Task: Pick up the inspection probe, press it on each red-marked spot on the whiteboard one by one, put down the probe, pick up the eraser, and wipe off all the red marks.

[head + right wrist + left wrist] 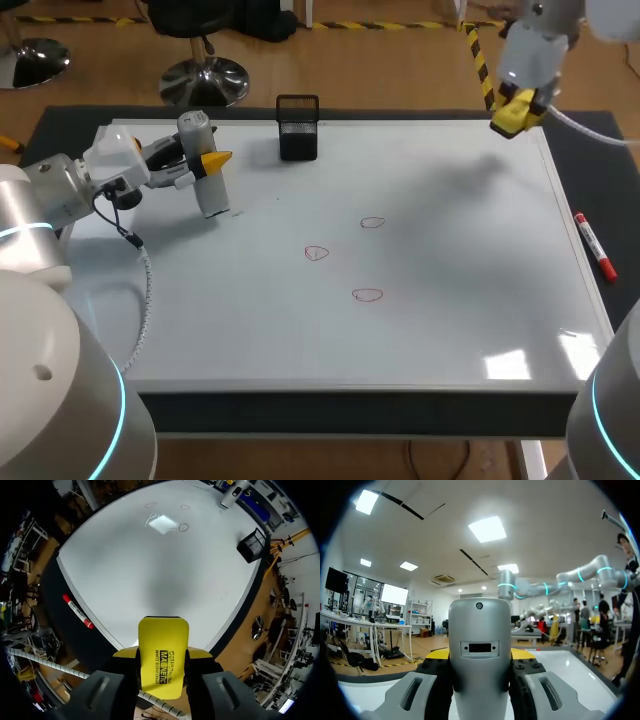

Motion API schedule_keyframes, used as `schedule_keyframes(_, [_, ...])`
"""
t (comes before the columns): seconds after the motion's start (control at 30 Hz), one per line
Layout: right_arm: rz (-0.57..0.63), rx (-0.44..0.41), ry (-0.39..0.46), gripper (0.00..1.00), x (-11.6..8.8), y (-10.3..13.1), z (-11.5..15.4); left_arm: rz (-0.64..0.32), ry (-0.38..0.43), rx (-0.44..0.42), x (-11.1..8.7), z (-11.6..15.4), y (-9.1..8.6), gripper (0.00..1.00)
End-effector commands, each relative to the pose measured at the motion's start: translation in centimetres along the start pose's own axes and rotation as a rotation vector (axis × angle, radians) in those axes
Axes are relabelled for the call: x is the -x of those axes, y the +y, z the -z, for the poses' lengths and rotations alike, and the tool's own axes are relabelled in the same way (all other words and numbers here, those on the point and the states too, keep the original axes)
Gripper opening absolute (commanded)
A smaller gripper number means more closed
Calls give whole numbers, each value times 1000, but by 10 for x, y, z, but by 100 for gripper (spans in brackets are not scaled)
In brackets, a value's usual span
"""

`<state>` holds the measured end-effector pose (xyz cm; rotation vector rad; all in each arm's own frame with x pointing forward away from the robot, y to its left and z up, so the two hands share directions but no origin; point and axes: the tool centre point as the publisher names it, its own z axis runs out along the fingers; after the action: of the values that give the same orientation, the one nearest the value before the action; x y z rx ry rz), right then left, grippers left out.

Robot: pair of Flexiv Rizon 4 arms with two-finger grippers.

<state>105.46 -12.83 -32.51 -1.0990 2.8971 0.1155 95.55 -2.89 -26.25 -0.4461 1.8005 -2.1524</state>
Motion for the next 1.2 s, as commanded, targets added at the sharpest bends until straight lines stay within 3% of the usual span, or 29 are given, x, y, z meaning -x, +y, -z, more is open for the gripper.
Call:
schedule_keyframes(0.03, [-3, -7, -13, 0, -8, -6, 4, -2, -2, -2, 0, 0, 0, 0])
schedule_keyframes(1.2, [-30, 28, -30, 0, -10, -13, 5, -2, -2, -2, 0, 0, 0, 0])
